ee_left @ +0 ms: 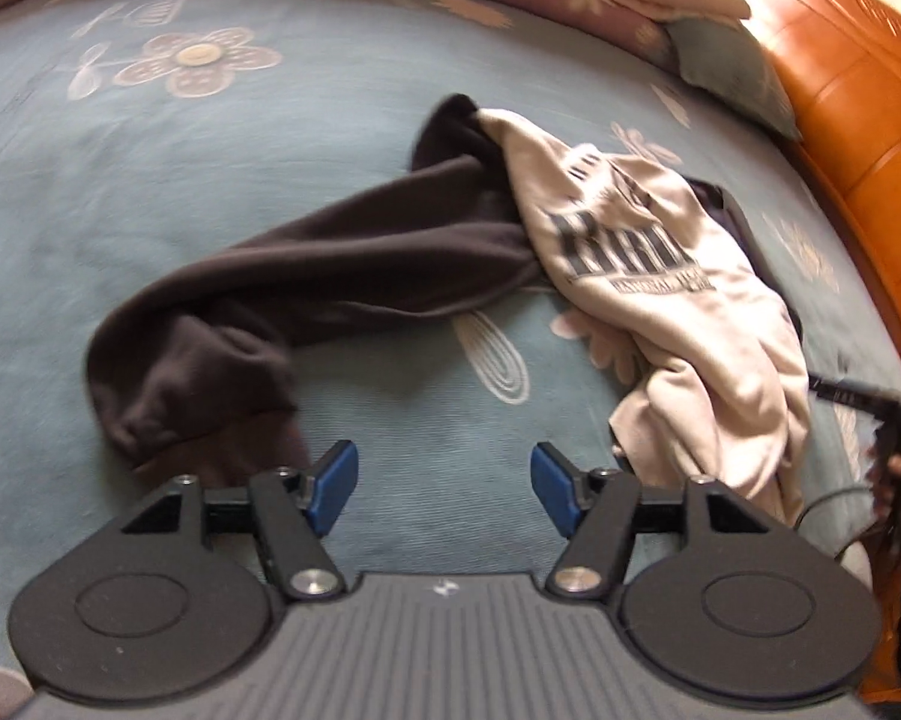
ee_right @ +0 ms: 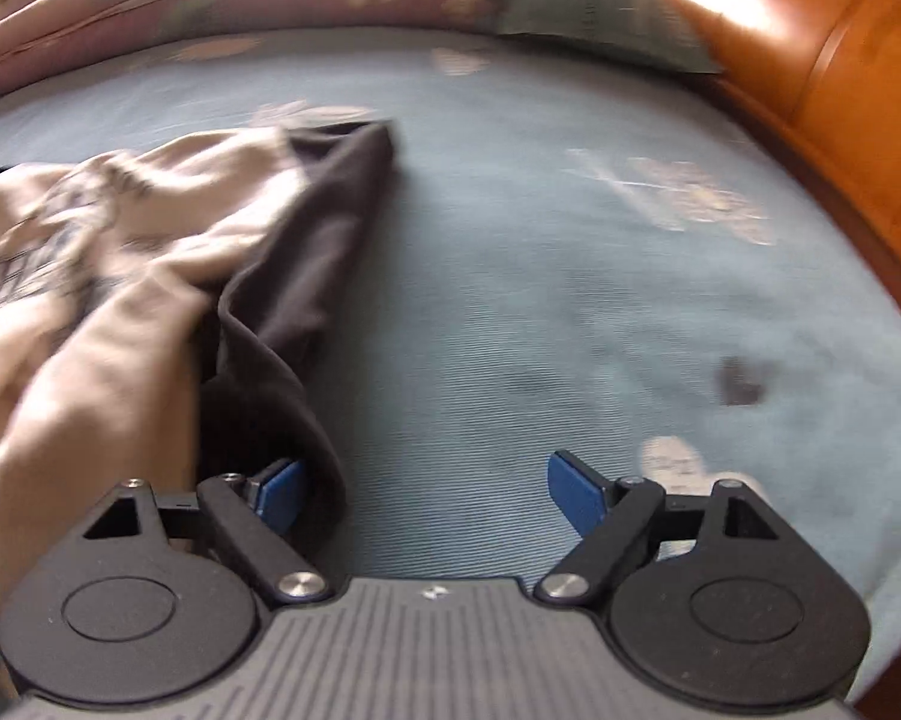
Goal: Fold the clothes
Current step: 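Drag the dark sleeve outward with the left tool and release it, then grasp the black sleeve cuff with the right tool and pull it outward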
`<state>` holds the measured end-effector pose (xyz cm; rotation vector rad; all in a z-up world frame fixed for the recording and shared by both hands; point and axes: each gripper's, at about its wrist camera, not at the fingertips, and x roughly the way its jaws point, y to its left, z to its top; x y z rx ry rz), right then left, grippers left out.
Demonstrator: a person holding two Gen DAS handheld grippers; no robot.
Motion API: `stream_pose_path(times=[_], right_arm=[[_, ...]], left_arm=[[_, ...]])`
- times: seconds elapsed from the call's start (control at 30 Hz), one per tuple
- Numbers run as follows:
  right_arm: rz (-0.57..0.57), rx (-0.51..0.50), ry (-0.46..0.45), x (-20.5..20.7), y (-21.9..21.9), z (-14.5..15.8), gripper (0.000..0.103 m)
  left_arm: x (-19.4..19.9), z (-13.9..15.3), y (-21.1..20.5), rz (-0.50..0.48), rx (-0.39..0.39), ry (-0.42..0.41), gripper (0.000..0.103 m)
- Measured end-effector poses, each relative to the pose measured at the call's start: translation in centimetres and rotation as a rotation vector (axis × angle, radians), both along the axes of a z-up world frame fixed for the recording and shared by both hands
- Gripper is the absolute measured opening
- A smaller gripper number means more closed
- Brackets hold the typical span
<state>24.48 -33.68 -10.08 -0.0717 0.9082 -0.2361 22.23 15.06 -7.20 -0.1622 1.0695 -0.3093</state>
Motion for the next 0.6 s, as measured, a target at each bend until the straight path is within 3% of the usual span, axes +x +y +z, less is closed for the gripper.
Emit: stream_pose_path(times=[0.1, 0.23, 0.3, 0.4, 0.53, 0.6], right_arm=[[-0.088, -0.071, -0.011, -0.1, -2.1, 0.4, 0.086], [-0.065, 0.138, -0.058, -1.1, -3.4, 1.8, 0.086], [0.003, 0.252, -0.071, -1.3, -2.8, 1.9, 0.086], [0.055, 0.274, -0.046, 0.2, -1.0, 0.7, 0.085], [0.087, 0.34, 0.002, 2.0, 0.1, -1.1, 0.061], [0.105, 0.375, -0.014, 1.6, -0.1, -1.0, 0.061]], left_arm=[[0.3, -0.6, -1.6, -0.034, -0.027, 0.009, 0.064], [0.8, -1.1, -4.0, -0.075, -0.049, -0.005, 0.065], [1.1, -1.4, -5.2, -0.09, -0.059, -0.004, 0.066], [1.3, -1.7, -6.7, -0.117, -0.076, 0.006, 0.066], [0.9, -1.8, -8.0, -0.163, -0.068, -0.006, 0.068], [0.7, -1.9, -8.3, -0.178, -0.06, -0.006, 0.068]])
